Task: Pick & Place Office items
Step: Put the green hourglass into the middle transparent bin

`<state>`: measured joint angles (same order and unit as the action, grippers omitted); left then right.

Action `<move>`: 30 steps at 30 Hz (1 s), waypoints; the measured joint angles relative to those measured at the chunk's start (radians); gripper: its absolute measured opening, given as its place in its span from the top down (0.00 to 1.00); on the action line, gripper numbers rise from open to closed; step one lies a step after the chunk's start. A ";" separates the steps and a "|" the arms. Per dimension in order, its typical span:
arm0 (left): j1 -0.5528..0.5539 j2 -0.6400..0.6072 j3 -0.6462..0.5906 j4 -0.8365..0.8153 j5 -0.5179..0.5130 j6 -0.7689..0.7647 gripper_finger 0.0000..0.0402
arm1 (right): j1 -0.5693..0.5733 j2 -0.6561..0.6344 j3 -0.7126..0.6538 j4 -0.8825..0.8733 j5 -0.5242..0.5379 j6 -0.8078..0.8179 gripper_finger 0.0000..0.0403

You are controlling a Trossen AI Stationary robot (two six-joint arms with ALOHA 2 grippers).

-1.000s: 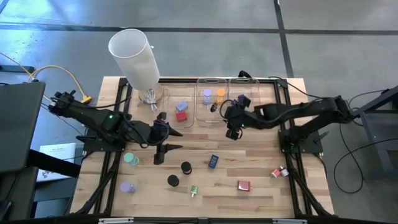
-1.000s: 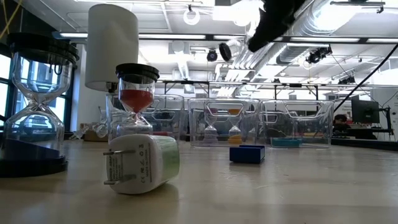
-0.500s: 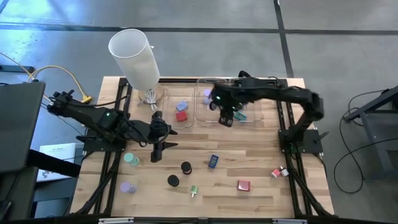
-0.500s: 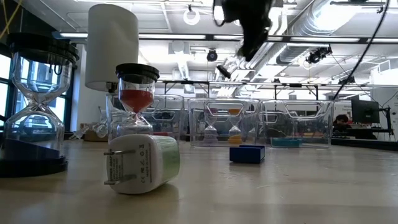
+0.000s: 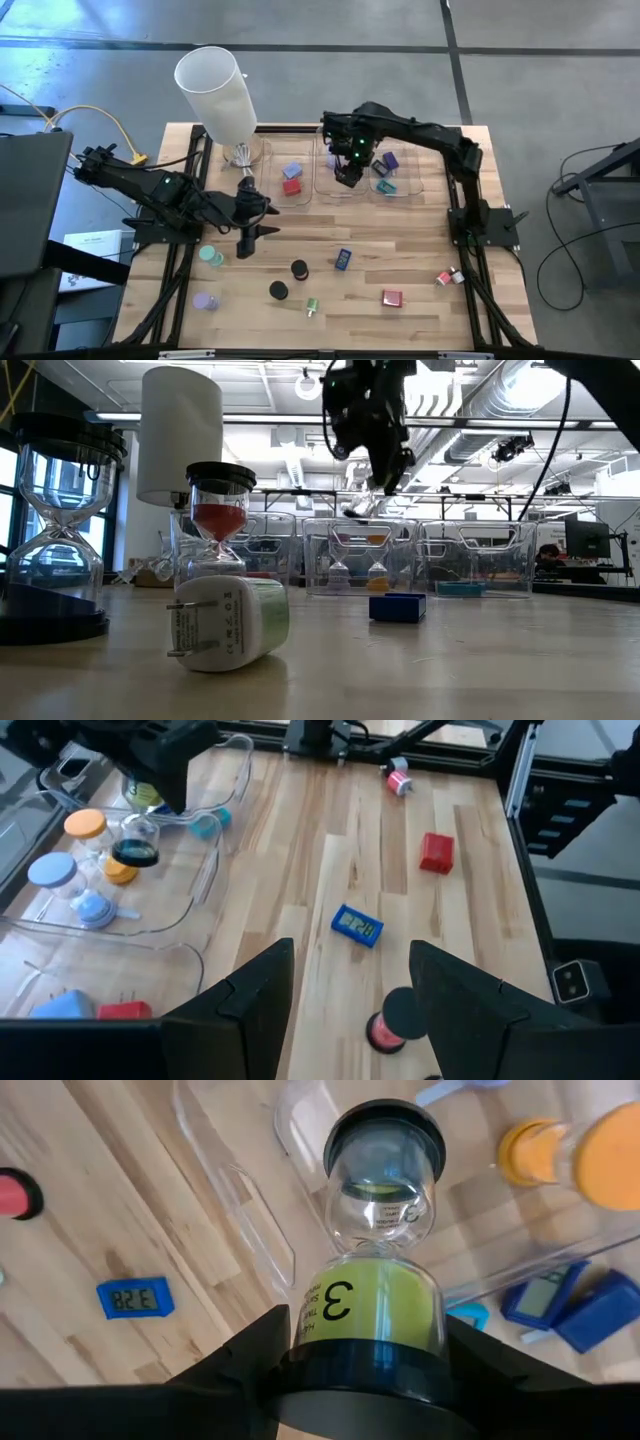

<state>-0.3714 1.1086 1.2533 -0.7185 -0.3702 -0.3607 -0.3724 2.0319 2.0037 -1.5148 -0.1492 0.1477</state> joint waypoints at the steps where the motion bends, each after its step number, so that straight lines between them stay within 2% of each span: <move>1: 0.000 -0.001 0.000 -0.006 0.000 0.000 0.52 | -0.008 0.009 0.000 -0.003 -0.011 -0.002 0.54; 17: 0.000 -0.001 0.000 -0.050 0.000 0.000 0.52 | -0.040 0.113 0.000 -0.029 -0.032 -0.035 0.54; 30: 0.000 -0.001 0.000 -0.063 0.000 0.001 0.52 | -0.040 0.121 0.003 0.037 -0.067 -0.048 0.54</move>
<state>-0.3714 1.1080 1.2533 -0.7818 -0.3706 -0.3595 -0.4126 2.1525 2.0068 -1.4774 -0.2160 0.1001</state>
